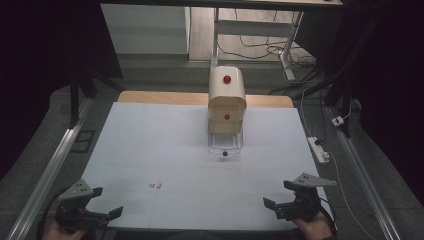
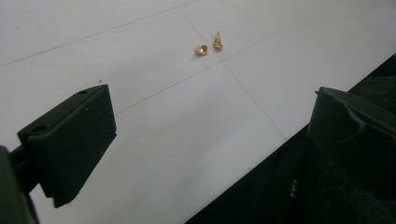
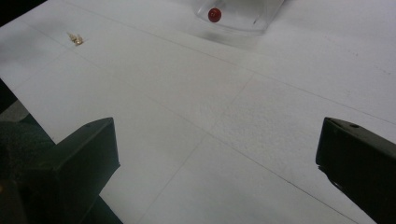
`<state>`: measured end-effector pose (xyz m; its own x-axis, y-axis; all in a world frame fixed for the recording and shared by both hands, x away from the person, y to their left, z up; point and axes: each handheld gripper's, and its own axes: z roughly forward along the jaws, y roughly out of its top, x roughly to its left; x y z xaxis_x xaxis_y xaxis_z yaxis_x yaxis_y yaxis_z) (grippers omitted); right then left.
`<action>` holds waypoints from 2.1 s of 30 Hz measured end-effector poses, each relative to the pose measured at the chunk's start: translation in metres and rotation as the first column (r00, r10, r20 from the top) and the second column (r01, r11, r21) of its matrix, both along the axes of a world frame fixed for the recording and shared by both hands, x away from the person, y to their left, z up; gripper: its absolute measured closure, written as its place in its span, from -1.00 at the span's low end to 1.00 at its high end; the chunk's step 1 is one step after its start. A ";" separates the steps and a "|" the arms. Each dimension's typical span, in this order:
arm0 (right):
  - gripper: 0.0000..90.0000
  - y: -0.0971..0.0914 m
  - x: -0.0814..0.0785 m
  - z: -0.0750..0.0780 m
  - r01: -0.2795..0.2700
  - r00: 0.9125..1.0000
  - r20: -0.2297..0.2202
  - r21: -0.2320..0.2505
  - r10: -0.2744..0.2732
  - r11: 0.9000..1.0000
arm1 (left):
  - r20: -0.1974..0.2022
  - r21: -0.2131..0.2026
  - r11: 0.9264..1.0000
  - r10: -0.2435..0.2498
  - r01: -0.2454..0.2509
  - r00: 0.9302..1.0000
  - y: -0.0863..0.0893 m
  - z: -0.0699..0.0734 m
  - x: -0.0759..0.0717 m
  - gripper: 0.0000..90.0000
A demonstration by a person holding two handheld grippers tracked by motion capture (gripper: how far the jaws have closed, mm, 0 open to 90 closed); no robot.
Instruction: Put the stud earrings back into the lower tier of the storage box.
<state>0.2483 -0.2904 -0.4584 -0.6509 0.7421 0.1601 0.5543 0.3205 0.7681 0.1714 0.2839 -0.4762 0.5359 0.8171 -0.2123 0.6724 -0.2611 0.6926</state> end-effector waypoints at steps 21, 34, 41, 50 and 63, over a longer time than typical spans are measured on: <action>-1.00 0.008 0.001 -0.002 -0.041 0.999 -0.025 -0.073 0.039 0.996 | -0.058 -0.020 1.000 -0.020 0.019 0.998 0.001 -0.002 0.005 -0.97; -1.00 0.012 0.002 -0.003 -0.069 0.997 -0.036 -0.101 0.066 0.992 | -0.021 -0.008 0.999 -0.032 0.031 0.999 -0.005 0.001 0.007 -1.00; -1.00 0.013 0.002 -0.004 -0.078 0.996 -0.039 -0.104 0.074 0.992 | -0.026 -0.037 0.997 -0.061 0.060 0.998 -0.007 0.000 0.013 -1.00; -0.99 0.015 0.002 -0.004 -0.086 0.996 -0.044 -0.120 0.082 0.989 | -0.023 -0.029 0.994 -0.103 0.102 0.994 -0.017 -0.001 0.023 -0.99; -0.99 0.016 0.002 -0.004 -0.092 0.995 -0.048 -0.135 0.086 0.987 | -0.020 0.013 0.993 -0.115 0.115 0.993 -0.031 -0.006 0.048 -0.98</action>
